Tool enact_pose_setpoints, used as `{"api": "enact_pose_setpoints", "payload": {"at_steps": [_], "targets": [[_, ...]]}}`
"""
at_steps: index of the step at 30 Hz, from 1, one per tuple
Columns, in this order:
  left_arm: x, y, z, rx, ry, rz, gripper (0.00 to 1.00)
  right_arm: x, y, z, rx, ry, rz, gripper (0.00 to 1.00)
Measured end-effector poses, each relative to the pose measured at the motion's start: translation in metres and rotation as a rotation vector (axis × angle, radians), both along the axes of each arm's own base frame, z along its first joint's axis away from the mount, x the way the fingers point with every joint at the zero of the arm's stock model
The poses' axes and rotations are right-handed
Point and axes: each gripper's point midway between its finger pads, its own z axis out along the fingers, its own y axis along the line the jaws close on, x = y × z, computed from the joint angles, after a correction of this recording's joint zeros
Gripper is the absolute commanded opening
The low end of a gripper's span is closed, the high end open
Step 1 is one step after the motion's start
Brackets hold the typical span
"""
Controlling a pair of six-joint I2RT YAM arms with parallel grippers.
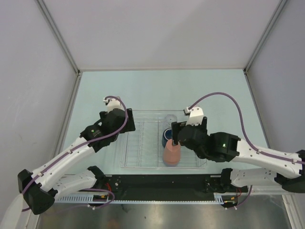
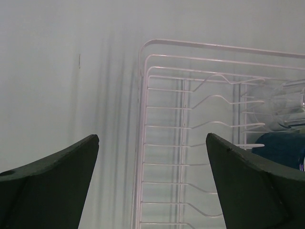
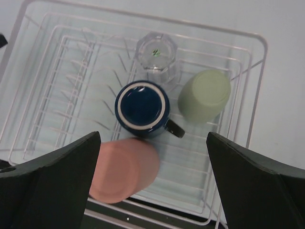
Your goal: Unload the cups from the dish rack
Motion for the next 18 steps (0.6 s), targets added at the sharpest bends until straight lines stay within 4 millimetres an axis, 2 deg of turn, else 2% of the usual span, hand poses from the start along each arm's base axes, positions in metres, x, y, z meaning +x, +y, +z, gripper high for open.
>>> {"api": "enact_pose_setpoints", "payload": {"at_steps": [7,18], "targets": [[-0.002,-0.003,-0.001,-0.020,0.012,-0.006,1.00,-0.032,0.034,-0.006,-0.059,0.016,0.053,1.00],[-0.007,-0.002,-0.006,-0.037,0.018,-0.002,1.00,-0.043,0.037,-0.022,-0.084,0.047,0.011,1.00]]}}
